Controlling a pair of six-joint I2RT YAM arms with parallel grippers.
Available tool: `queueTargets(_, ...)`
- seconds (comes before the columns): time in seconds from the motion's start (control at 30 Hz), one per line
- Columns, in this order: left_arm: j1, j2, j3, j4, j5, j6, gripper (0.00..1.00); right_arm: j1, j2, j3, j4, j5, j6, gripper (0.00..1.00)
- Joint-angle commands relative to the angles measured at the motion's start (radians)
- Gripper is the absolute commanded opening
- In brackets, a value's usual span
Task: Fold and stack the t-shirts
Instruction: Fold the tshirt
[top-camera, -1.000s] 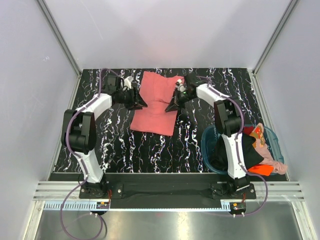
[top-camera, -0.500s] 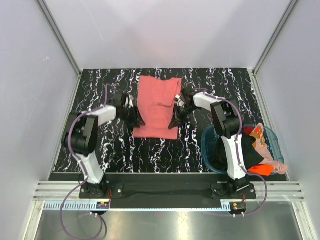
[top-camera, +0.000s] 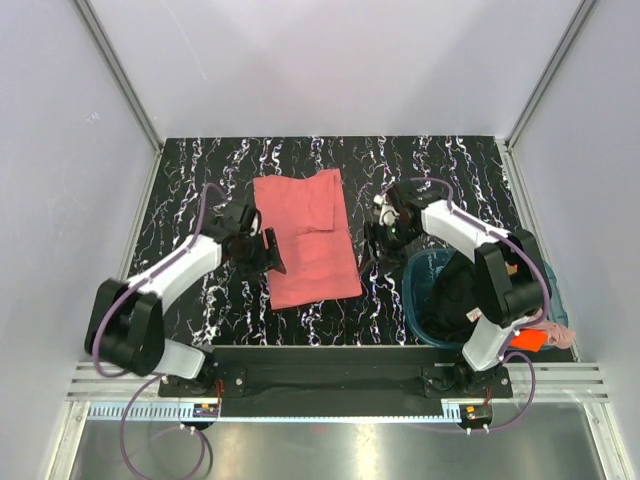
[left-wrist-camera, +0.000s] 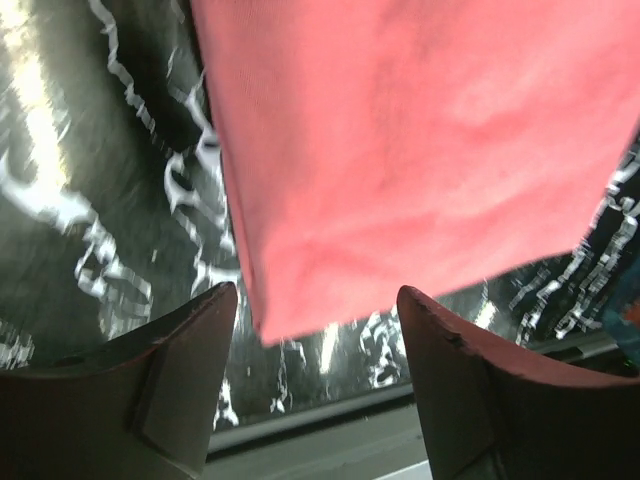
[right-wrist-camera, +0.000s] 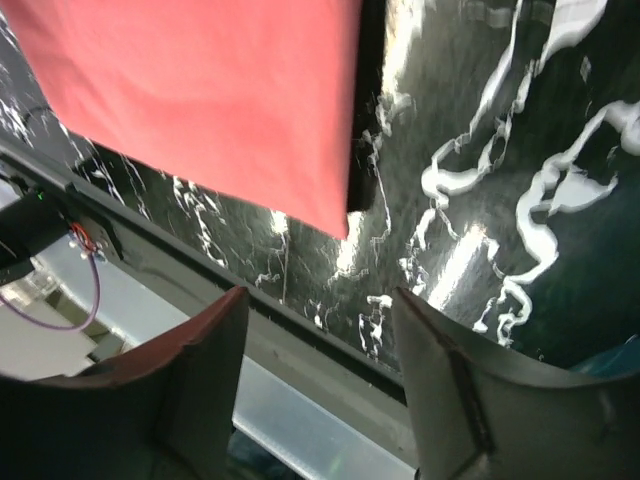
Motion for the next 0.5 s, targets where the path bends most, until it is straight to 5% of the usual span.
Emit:
queueTargets(0.0, -0.006, -0.16, -0.06, -0.079, -0.036, -0.038, 0.72, 0.01, -0.043, -0.099, 0.05, -0.04, 0.018, 0.68)
queueTargets(0.2, -0.007, -0.314, -0.334, 0.029, 0.062, -0.188, 0.75, 0.05, -0.045, -0.214, 0.18, -0.054, 0.109, 0.68)
queueTargets(0.47, -0.007, -0.36, -0.514, 0.272, 0.045, -0.405, 0.74, 0.051, -0.009, -0.276, 0.336, 0.001, 0.278, 0.63)
